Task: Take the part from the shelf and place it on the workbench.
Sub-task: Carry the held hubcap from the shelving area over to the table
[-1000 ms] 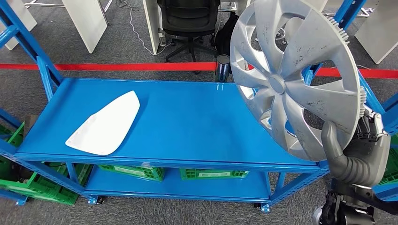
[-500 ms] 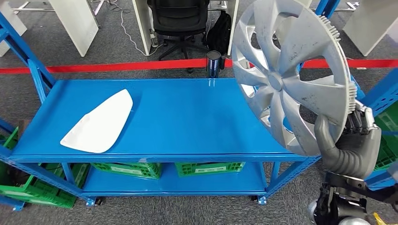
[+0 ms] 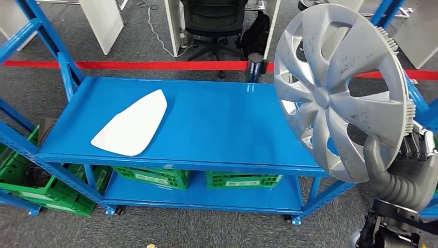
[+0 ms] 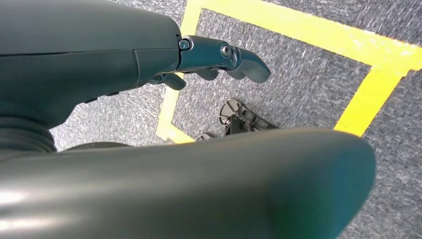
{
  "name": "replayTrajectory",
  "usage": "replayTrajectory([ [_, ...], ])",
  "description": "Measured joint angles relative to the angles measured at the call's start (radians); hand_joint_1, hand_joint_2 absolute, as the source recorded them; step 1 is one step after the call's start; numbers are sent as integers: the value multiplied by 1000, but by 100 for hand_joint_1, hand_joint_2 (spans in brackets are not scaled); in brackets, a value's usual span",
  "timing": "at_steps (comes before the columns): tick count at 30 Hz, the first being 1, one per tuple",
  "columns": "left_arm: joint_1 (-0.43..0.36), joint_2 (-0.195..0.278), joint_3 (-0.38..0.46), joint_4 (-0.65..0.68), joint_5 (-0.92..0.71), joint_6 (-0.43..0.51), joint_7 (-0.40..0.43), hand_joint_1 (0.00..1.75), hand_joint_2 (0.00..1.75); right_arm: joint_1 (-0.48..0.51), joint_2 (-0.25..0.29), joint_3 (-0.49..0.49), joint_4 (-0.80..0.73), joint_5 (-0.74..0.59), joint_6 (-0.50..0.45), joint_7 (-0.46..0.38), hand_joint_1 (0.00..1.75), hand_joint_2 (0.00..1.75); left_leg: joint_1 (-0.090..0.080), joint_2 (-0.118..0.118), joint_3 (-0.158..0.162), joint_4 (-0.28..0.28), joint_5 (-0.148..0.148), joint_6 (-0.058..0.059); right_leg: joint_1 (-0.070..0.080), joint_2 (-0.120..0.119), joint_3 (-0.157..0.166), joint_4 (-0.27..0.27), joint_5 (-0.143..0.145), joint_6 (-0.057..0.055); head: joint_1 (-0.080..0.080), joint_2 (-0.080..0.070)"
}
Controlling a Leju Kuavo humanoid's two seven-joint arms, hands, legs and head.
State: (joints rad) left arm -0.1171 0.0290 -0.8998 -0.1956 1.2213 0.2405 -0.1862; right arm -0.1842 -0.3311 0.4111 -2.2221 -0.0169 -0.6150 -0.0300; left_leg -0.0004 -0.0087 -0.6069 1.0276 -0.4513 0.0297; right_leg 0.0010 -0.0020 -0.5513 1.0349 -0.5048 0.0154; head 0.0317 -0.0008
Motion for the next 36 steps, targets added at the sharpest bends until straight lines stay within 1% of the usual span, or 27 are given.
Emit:
replayTrajectory([
  [2,0,0,0,0,1,1,4,0,0,5,-1,-6,-1,25,-23,8,175,175,2,2,-5,-2,10,-12,5,0,5,-16,5,-7,1,0],
  [4,0,1,0,0,1,3,9,0,0,10,-2,-12,-2,43,-40,14,175,175,1,2,-13,0,9,-22,0,-2,6,-32,21,-14,2,0],
  [5,1,1,0,0,0,4,11,0,0,11,-1,-14,-3,48,-45,17,175,175,0,2,-23,19,-9,-27,-3,-3,6,-42,30,-18,-1,0],
  [6,1,2,0,0,-3,4,14,0,0,12,-1,-15,-3,51,-49,18,175,175,0,2,-41,56,-38,-31,-7,-5,4,-50,39,-21,-6,0],
  [8,1,2,0,0,-11,5,20,0,0,16,-1,-16,-3,55,-54,20,175,175,5,3,-89,180,-111,-39,-8,-5,-8,-51,49,-25,-18,0],
  [9,1,2,0,0,-16,5,24,0,0,18,-1,-17,-3,56,-56,21,175,175,7,4,-106,233,-133,-43,-8,-5,-16,-50,54,-24,-22,0],
  [10,1,2,-1,0,-21,5,28,0,0,21,-1,-17,-3,56,-57,23,175,175,9,4,-108,258,-140,-45,-8,-5,-23,-48,58,-23,-26,0],
  [11,1,2,-1,0,-27,5,32,0,0,23,-1,-17,-3,57,-58,24,175,175,10,4,-91,242,-129,-46,-9,-5,-29,-46,62,-21,-29,0],
  [12,1,2,-1,0,-33,5,36,0,0,25,-1,-17,-3,57,-60,26,175,175,12,5,-56,193,-107,-46,-9,-5,-34,-43,65,-18,-32,0],
  [14,-1,2,-3,0,-44,5,48,0,0,28,-1,-18,-3,58,-63,29,175,175,12,4,33,54,-72,-42,-9,-4,-44,-32,68,-10,-41,0],
  [15,-3,1,-4,0,-50,4,57,0,0,29,-2,-19,-3,61,-65,32,175,175,11,4,62,8,-64,-37,-8,-4,-49,-27,70,-5,-43,0],
  [16,-3,0,-5,0,-54,5,66,0,0,31,-3,-21,-4,65,-66,36,175,175,9,3,77,-17,-62,-30,-8,-4,-53,-24,74,2,-44,0],
  [19,0,-5,-9,0,-59,7,86,0,0,38,-11,-27,-7,79,-67,51,175,175,6,3,71,-22,-44,-7,-11,-3,-65,-20,81,22,-41,0],
  [20,1,-7,-10,0,-59,8,89,0,0,40,-14,-30,-8,82,-68,55,175,175,8,4,66,-24,-37,0,-13,-3,-75,-4,64,27,-39,0],
  [21,1,-8,-10,1,-59,9,89,0,0,42,-17,-33,-10,84,-68,57,175,175,10,5,60,-27,-30,6,-14,-2,-90,31,33,32,-34,0],
  [23,0,-9,-10,1,-59,9,90,0,0,44,-22,-37,-11,86,-68,60,175,175,9,5,43,-26,-17,13,-15,-2,-131,154,-54,38,-19,0],
  [24,0,-9,-10,1,-59,9,92,0,0,46,-23,-38,-12,88,-68,62,175,175,8,5,33,-25,-10,14,-15,-2,-145,213,-85,40,-14,0],
  [25,0,-10,-10,1,-59,10,94,0,0,48,-24,-40,-12,91,-68,66,175,175,7,6,23,-24,-4,14,-15,-2,-146,248,-98,40,-11,0],
  [26,0,-10,-11,1,-58,10,97,0,0,50,-24,-41,-12,95,-68,69,175,175,6,6,14,-22,2,14,-14,-2,-130,244,-92,38,-8,0],
  [27,0,-10,-11,1,-57,11,98,0,0,52,-24,-42,-13,98,-68,73,175,175,5,5,5,-20,8,13,-14,-2,-92,196,-71,34,-5,0],
  [28,0,-11,-11,1,-56,12,99,0,0,52,-25,-43,-14,102,-69,75,175,175,4,5,-2,-19,13,12,-12,-2,-44,126,-48,28,-1,0],
  [30,0,-12,-11,1,-52,14,97,0,0,52,-26,-45,-19,110,-69,77,175,175,3,5,-13,-17,24,6,-6,-2,39,-4,-24,16,2,0],
  [31,0,-12,-10,1,-50,14,95,0,0,53,-27,-46,-21,113,-69,77,175,175,3,5,-16,-17,30,1,-3,-2,54,-35,-23,12,2,0],
  [33,0,-13,-10,1,-44,15,89,0,0,53,-27,-49,-24,119,-69,76,175,175,5,5,-18,-20,42,-13,3,-2,51,-48,-16,5,2,0],
  [34,0,-12,-10,1,-40,16,85,0,0,53,-27,-49,-25,121,-69,75,175,175,6,5,-20,-19,43,-19,1,-4,47,-55,-10,-1,4,0],
  [35,0,-11,-10,1,-35,17,81,0,0,53,-27,-50,-25,122,-69,75,175,175,6,5,-28,-8,29,-24,-1,-6,47,-62,-2,-7,3,0],
  [36,0,-10,-10,1,-29,17,76,0,0,53,-27,-50,-25,123,-69,73,175,175,7,5,-39,19,0,-27,-4,-8,46,-69,8,-15,-1,0],
])
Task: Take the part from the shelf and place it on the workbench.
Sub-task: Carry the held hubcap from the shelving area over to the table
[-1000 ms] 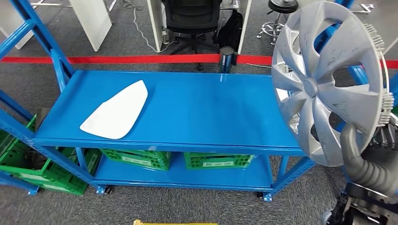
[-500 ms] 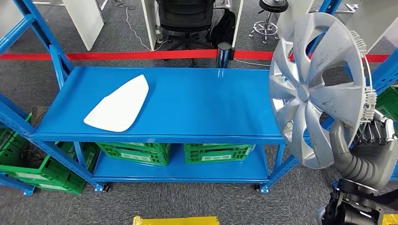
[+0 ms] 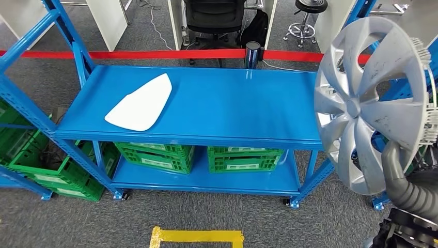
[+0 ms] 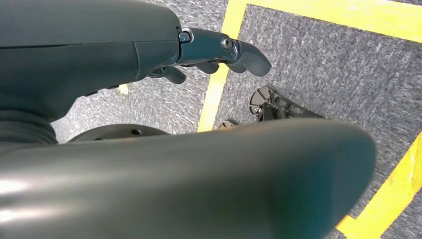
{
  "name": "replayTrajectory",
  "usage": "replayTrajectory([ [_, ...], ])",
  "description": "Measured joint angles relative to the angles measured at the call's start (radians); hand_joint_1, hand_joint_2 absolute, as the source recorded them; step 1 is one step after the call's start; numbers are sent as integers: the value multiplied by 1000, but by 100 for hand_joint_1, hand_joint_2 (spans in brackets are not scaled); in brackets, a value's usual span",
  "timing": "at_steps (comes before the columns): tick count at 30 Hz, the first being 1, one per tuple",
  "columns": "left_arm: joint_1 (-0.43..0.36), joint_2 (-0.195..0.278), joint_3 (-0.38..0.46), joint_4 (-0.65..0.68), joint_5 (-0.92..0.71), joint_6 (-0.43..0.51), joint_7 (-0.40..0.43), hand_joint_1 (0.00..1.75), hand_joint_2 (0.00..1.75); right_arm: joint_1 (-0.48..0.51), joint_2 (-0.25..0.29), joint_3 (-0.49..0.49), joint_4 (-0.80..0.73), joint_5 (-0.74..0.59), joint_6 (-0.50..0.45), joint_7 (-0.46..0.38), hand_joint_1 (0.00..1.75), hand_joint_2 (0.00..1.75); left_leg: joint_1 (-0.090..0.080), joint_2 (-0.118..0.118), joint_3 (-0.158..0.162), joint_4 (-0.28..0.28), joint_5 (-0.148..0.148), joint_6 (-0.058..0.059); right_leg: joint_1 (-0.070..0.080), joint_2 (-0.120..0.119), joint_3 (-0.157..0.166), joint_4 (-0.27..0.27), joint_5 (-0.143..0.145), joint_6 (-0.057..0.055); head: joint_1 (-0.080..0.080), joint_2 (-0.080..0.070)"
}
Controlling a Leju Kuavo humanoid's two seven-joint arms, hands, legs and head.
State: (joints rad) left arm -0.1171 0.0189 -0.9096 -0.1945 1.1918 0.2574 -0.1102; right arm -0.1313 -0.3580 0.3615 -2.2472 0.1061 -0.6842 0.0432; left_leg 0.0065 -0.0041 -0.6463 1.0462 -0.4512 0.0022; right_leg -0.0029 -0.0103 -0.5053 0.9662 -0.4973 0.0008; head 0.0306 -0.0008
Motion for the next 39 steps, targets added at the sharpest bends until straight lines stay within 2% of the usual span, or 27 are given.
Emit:
replayTrajectory([
  [3,0,3,1,0,14,1,-11,0,0,2,2,0,0,-3,0,-3,175,175,5,0,-51,168,-124,-10,-2,-1,-19,-2,26,-10,-17,0],
  [4,0,4,2,0,18,1,-13,0,0,4,4,0,1,-7,0,-2,175,175,7,1,-57,212,-139,-13,-2,-1,-30,1,33,-9,-21,0],
  [5,0,7,2,0,22,2,-16,0,0,6,5,1,2,-12,0,-2,175,175,7,1,-48,226,-134,-14,-2,-1,-41,4,39,-8,-23,0],
  [6,0,10,4,0,25,2,-20,0,0,8,6,1,3,-17,0,-1,175,175,8,1,-21,201,-113,-14,-2,-1,-52,9,44,-5,-27,0],
  [8,-1,17,7,1,31,2,-31,0,0,12,7,2,4,-24,0,-1,175,175,9,1,70,73,-74,-11,-2,-1,-70,22,49,0,-34,0],
  [9,-2,19,9,1,34,2,-38,0,0,13,8,2,4,-26,0,-1,175,175,8,0,112,12,-67,-9,-1,-1,-78,29,52,5,-37,0],
  [10,-3,22,10,1,36,1,-45,0,0,14,9,2,4,-26,0,-2,175,175,6,0,137,-28,-68,-6,-1,-2,-84,34,56,10,-39,0],
  [11,-3,23,11,1,38,0,-53,0,0,15,9,1,4,-27,0,-4,175,175,4,-1,146,-45,-73,-3,0,-2,-90,38,61,17,-39,0],
  [13,-1,25,15,1,44,-3,-65,0,0,18,10,1,4,-30,0,-8,175,175,3,0,140,-51,-64,8,-2,-2,-96,42,68,30,-37,0],
  [14,0,26,19,1,46,-5,-71,0,0,20,11,0,5,-31,0,-10,175,175,4,1,135,-53,-57,16,-3,-1,-105,51,58,35,-35,0],
  [15,1,27,23,1,48,-6,-77,0,0,22,11,-1,5,-32,0,-12,175,175,6,2,128,-56,-49,24,-5,1,-118,77,33,40,-31,0],
  [18,0,31,33,1,52,-9,-94,0,0,32,12,-6,6,-35,0,-20,175,175,5,3,100,-55,-26,36,-9,3,-173,250,-89,51,-13,0],
  [19,0,32,34,1,53,-10,-98,0,0,36,12,-8,6,-36,0,-22,175,175,4,3,88,-53,-19,36,-9,3,-181,298,-106,51,-8,0],
  [20,0,32,36,1,56,-11,-100,0,0,40,13,-8,6,-37,0,-23,175,175,3,3,75,-50,-13,36,-9,3,-173,312,-99,50,-5,0],
  [21,0,33,38,1,59,-11,-99,0,0,43,13,-8,7,-37,0,-24,175,175,2,2,63,-46,-6,35,-9,3,-147,289,-76,47,-1,0],
  [23,0,34,43,1,69,-8,-89,0,0,47,13,-8,7,-33,2,-25,175,175,1,2,43,-38,5,31,-6,3,-63,167,-32,37,5,0],
  [24,0,35,47,1,77,-4,-81,0,0,48,13,-8,7,-29,3,-25,175,175,-1,2,37,-36,9,28,-4,4,-19,103,-27,31,6,0],
  [26,0,36,55,1,92,2,-66,0,0,49,13,-7,6,-23,6,-18,175,175,-1,3,29,-35,21,18,1,4,24,31,-40,23,6,0],
  [29,1,36,63,2,102,5,-53,0,0,51,13,-6,5,-24,8,-2,175,175,0,2,20,-32,31,0,2,2,16,13,-27,10,4,0],
  [30,1,35,65,2,100,5,-51,0,0,51,13,-6,6,-27,7,1,175,175,0,1,9,-15,12,-6,0,0,10,9,-19,4,1,0],
  [31,1,35,67,2,96,5,-50,0,0,51,13,-6,6,-32,6,3,175,175,1,1,-6,20,-22,-9,-2,-2,3,5,-9,-2,-3,0],
  [33,1,33,68,2,79,2,-48,0,0,51,12,-6,6,-46,2,4,175,175,3,1,-46,139,-108,-15,-1,-3,-13,8,6,-9,-14,0],
  [34,1,32,68,2,69,0,-49,0,0,52,11,-7,6,-53,2,5,175,175,3,1,-61,199,-135,-16,0,-3,-24,11,14,-10,-20,0],
  [35,1,31,68,2,60,-2,-50,0,0,53,10,-7,7,-58,1,7,175,175,3,1,-63,235,-140,-17,1,-2,-36,14,21,-10,-23,0],
  [36,1,31,68,2,54,-4,-50,0,0,54,9,-8,7,-62,1,8,175,175,3,1,-50,239,-126,-16,2,-2,-48,17,28,-9,-26,0],
  [37,1,31,68,2,50,-5,-50,0,0,55,8,-8,7,-63,1,9,175,175,3,1,-17,204,-100,-12,3,-2,-58,21,34,-8,-30,0],
  [39,0,31,68,2,47,-6,-51,0,0,55,7,-9,7,-64,1,9,175,175,1,1,82,65,-66,-2,6,-1,-76,31,43,-3,-36,0],
])
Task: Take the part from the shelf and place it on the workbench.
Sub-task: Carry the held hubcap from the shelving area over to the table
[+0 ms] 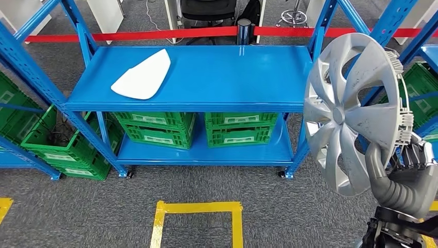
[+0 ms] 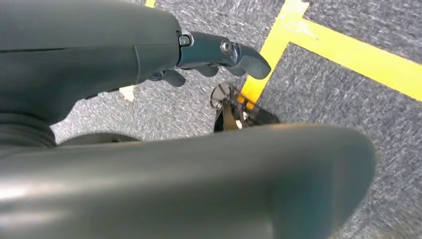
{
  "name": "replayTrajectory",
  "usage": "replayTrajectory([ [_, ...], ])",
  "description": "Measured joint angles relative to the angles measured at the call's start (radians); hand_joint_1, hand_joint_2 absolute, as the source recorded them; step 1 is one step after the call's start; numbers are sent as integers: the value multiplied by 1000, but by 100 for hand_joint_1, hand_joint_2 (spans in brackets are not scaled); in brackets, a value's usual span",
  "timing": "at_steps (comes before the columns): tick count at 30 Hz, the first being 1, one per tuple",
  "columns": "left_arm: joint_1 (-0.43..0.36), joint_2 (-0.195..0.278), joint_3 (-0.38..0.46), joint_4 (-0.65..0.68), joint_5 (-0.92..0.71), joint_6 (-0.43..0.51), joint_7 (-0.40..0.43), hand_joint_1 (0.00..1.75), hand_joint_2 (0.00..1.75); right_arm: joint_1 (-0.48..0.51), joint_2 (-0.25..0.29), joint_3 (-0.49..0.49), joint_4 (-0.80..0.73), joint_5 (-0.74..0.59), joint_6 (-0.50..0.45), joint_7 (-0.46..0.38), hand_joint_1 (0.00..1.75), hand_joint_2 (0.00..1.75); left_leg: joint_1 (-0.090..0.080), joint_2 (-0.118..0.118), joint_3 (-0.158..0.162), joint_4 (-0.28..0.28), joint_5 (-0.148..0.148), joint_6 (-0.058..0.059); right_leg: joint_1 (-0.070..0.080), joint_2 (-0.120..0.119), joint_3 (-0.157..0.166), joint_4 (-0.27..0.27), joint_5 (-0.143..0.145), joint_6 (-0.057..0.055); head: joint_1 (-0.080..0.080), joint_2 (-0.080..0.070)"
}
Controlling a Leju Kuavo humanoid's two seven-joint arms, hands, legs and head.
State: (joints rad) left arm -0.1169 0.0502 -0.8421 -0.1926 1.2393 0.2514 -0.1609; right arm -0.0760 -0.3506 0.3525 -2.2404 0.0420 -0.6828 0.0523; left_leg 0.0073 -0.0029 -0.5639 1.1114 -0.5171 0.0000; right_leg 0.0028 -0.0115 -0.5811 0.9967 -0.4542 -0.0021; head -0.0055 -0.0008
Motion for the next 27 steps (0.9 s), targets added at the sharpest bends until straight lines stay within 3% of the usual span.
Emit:
replayTrajectory([
  [2,-2,1,0,0,-1,0,-1,0,0,-1,-3,-1,0,0,0,0,175,175,-4,0,64,-99,-6,8,1,-1,-12,8,10,10,-3,0],
  [3,-2,1,0,0,-3,0,-2,0,0,-1,-4,-2,0,0,0,1,175,175,-6,0,71,-114,-10,11,1,-2,-18,9,16,16,-4,0],
  [5,-1,0,-1,0,-7,0,0,0,0,-1,-7,-2,0,0,0,5,175,175,-4,1,58,-126,-1,22,0,-1,-29,13,24,28,-4,0],
  [6,0,0,-1,0,-10,0,3,0,0,-1,-10,-3,0,-1,0,9,175,175,-1,2,51,-129,8,29,0,1,-39,25,10,33,-2,0],
  [8,0,0,-1,0,-14,1,12,0,0,2,-15,-5,0,-3,0,19,175,175,2,4,38,-133,26,41,-4,5,-72,104,-62,44,9,0],
  [10,0,1,-2,1,-21,1,24,0,0,9,-18,-7,0,-5,-1,30,175,175,1,4,14,-130,42,45,-9,5,-103,230,-138,53,20,0],
  [11,0,1,-2,1,-23,1,30,0,0,13,-20,-8,0,-6,-1,37,175,175,1,4,1,-128,50,45,-11,5,-107,273,-148,55,23,0],
  [12,0,1,-3,1,-25,0,34,0,0,17,-22,-8,0,-6,0,45,175,175,1,4,-12,-124,57,44,-12,5,-97,283,-138,57,26,0],
  [13,1,1,-3,1,-26,0,37,0,0,20,-25,-9,0,-5,0,52,175,175,1,4,-24,-119,63,42,-13,5,-71,258,-113,57,29,0],
  [14,0,0,-4,1,-27,0,38,0,0,21,-27,-9,-1,-3,1,59,175,175,1,4,-36,-113,68,40,-14,5,-29,199,-87,56,32,0],
  [16,0,0,-6,0,-27,-1,30,0,0,19,-33,-10,-4,4,5,69,175,175,-2,4,-53,-104,77,32,-13,6,63,62,-75,49,36,0],
  [18,0,-1,-8,0,-18,-3,13,0,0,15,-37,-10,-9,8,13,76,175,175,-3,4,-61,-100,90,20,-8,6,100,-4,-88,39,36,0],
  [20,0,-3,-6,0,12,-6,-16,0,0,10,-38,-9,-10,4,23,76,175,175,-1,5,-66,-100,99,7,-7,5,90,-12,-79,25,34,0],
  [21,0,-4,-3,0,30,-8,-31,0,0,8,-37,-9,-10,-1,27,71,175,175,0,4,-73,-92,88,2,-8,3,86,-15,-72,16,33,0],
  [23,1,-5,5,0,50,-8,-49,0,0,6,-36,-6,-9,-17,35,53,175,175,1,2,-103,-22,22,-5,-12,-1,79,-20,-55,0,26,0],
  [25,1,-5,8,0,48,-2,-47,0,0,6,-35,-2,-6,-33,39,29,175,175,2,2,-143,104,-58,-10,-10,-2,60,-19,-39,-7,16,0],
  [26,1,-3,8,1,43,1,-42,0,0,6,-33,0,-3,-40,40,17,175,175,2,2,-153,154,-75,-11,-9,-2,50,-18,-32,-8,13,0],
  [27,1,1,8,1,38,5,-34,0,0,6,-31,1,-1,-48,40,5,175,175,2,2,-148,173,-71,-12,-8,-1,40,-17,-25,-7,9,0],
])
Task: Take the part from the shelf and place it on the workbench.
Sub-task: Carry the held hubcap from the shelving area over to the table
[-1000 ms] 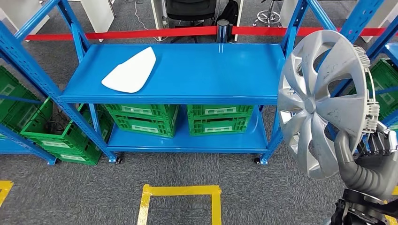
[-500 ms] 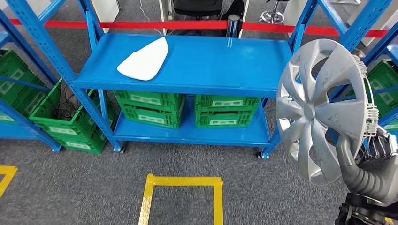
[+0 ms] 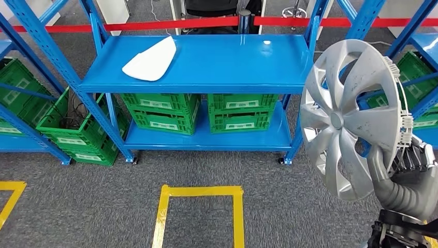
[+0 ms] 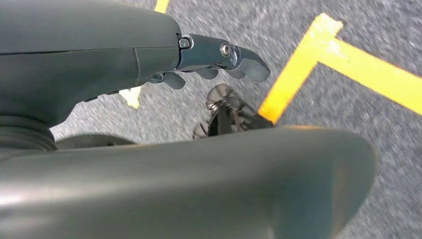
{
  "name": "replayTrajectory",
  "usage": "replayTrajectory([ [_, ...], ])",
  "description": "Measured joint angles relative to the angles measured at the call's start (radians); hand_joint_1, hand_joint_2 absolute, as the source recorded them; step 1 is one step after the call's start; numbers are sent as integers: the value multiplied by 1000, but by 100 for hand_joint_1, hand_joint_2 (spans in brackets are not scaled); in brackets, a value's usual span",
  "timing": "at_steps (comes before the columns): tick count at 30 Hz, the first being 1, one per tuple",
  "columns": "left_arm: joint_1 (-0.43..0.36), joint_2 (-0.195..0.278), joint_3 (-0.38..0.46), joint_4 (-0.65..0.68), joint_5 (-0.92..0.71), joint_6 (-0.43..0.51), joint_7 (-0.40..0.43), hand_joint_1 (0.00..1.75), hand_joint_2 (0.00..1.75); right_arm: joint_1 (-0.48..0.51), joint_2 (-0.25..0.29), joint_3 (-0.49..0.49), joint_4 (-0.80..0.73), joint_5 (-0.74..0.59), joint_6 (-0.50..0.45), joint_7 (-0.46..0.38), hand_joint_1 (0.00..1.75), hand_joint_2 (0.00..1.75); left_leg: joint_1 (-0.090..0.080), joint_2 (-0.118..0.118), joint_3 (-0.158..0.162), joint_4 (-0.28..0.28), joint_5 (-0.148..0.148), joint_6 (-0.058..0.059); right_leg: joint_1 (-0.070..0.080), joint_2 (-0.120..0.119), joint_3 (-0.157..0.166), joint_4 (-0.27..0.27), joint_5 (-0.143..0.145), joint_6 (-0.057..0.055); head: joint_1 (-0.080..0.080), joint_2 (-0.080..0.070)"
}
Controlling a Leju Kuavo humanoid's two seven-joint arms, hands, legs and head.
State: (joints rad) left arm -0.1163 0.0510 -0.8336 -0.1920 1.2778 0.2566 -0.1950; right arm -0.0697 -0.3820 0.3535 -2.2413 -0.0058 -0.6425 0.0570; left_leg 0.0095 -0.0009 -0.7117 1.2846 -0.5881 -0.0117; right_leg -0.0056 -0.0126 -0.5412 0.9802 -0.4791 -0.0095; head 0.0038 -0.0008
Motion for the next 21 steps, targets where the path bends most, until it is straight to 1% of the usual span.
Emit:
replayTrajectory([
  [1,0,5,0,0,-5,3,10,0,0,0,2,2,2,-8,0,-12,175,175,0,0,24,-18,20,2,1,1,-9,1,6,1,-3,0],
  [2,-1,10,0,0,-9,5,21,0,0,0,4,3,4,-16,-1,-23,175,175,-1,0,64,-70,47,5,1,1,-17,4,11,3,-7,0],
  [3,-1,16,0,0,-11,7,33,0,0,0,6,5,6,-23,-1,-33,175,175,-2,0,113,-141,65,10,2,1,-23,7,15,6,-11,0],
  [4,-2,21,0,0,-12,9,43,0,0,0,8,7,6,-27,0,-42,175,175,-3,-1,161,-210,74,14,3,1,-30,11,19,9,-14,0],
  [5,-3,25,0,0,-12,11,52,0,0,-2,10,9,7,-30,1,-49,175,175,-5,-1,194,-260,75,17,4,1,-35,14,23,14,-16,0],
  [6,-4,28,0,0,-12,13,57,0,0,-4,12,11,7,-31,2,-53,175,175,-7,-2,210,-288,70,19,4,0,-41,17,28,20,-18,0],
  [7,-4,30,0,0,-12,15,60,0,0,-8,13,13,8,-32,3,-56,175,175,-8,-2,214,-298,70,21,5,0,-45,18,35,26,-19,0],
  [8,-4,31,0,0,-12,16,59,0,0,-10,14,16,9,-32,4,-57,175,175,-6,-2,209,-303,75,25,5,-1,-50,20,38,32,-20,0],
  [9,-3,31,0,0,-12,16,56,0,0,-12,15,17,10,-32,5,-57,175,175,-3,-2,205,-307,81,31,4,1,-59,27,33,37,-20,0],
  [10,-3,30,1,0,-12,15,53,0,0,-15,15,19,11,-32,5,-58,175,175,-1,-1,200,-310,88,38,3,3,-71,49,13,43,-17,0],
  [11,-2,30,1,0,-13,12,50,0,0,-18,15,20,12,-32,5,-58,175,175,2,-1,193,-313,96,44,2,4,-91,93,-19,48,-11,0],
  [13,-2,30,1,0,-18,8,43,0,0,-25,16,24,14,-32,7,-58,175,175,1,-1,175,-309,109,50,-3,6,-136,223,-97,56,1,0],
  [14,-2,30,1,0,-22,6,40,0,0,-27,16,25,16,-32,8,-59,175,175,1,-1,164,-306,115,50,-5,6,-150,277,-120,59,5,0],
  [15,-2,29,1,0,-27,2,35,0,0,-29,17,27,17,-32,10,-58,175,175,0,-1,152,-302,121,50,-6,6,-149,298,-125,61,9,0],
  [16,-1,29,0,0,-34,-3,29,0,0,-32,17,27,18,-33,10,-58,175,175,0,-1,141,-296,125,49,-7,6,-129,278,-112,61,12,0],
  [17,-1,28,0,0,-42,-9,22,0,0,-37,18,29,19,-33,10,-58,175,175,0,-1,131,-290,129,47,-8,6,-91,221,-86,60,16,0],
  [19,-2,26,-1,-1,-56,-18,8,0,0,-51,18,31,19,-32,10,-57,175,175,-1,-1,114,-278,136,40,-7,6,-9,82,-50,53,22,0],
  [20,-3,26,-2,-1,-61,-21,4,0,0,-58,19,32,19,-31,10,-56,175,175,-2,-1,108,-275,140,35,-5,6,14,39,-42,48,23,0],
  [21,-3,26,-2,-1,-63,-23,1,0,0,-62,19,32,19,-31,10,-56,175,175,-3,-1,103,-273,146,29,-2,6,22,22,-42,42,23,0],
])
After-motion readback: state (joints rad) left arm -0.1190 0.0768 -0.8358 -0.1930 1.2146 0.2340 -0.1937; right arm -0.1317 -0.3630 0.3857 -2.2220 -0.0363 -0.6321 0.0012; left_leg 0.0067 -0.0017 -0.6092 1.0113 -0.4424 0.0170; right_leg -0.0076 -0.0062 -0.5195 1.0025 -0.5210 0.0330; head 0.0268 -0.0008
